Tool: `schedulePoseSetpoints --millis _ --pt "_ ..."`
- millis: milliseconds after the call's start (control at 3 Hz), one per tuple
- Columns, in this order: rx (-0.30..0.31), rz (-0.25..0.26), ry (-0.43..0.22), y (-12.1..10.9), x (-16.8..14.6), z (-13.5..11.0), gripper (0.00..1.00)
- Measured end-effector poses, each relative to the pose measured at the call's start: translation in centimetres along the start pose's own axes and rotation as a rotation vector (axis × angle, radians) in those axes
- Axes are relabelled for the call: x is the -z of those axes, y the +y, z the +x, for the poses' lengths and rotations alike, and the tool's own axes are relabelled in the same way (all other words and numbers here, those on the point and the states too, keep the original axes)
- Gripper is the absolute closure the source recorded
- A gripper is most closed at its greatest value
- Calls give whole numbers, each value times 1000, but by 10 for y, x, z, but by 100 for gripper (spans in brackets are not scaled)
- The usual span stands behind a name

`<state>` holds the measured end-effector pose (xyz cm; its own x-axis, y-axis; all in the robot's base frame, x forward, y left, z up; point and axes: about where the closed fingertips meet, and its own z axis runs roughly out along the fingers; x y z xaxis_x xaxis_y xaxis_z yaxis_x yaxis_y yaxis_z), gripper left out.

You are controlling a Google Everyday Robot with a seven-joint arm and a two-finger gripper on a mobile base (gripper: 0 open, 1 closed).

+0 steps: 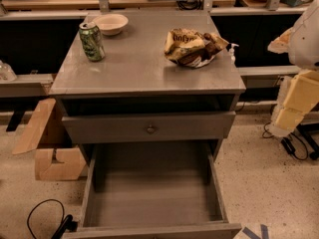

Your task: Place brown chip bag into middle drawer

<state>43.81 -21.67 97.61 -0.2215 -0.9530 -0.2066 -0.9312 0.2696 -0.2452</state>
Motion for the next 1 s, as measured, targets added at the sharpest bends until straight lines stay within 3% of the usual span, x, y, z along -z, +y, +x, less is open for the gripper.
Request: schedulePoseSetpoints --millis 333,667,1000 --pt "0 0 0 0 0 0 0" --pt "8 60 37 -22 -15 3 0" --pt "39 208 85 -78 -44 19 0"
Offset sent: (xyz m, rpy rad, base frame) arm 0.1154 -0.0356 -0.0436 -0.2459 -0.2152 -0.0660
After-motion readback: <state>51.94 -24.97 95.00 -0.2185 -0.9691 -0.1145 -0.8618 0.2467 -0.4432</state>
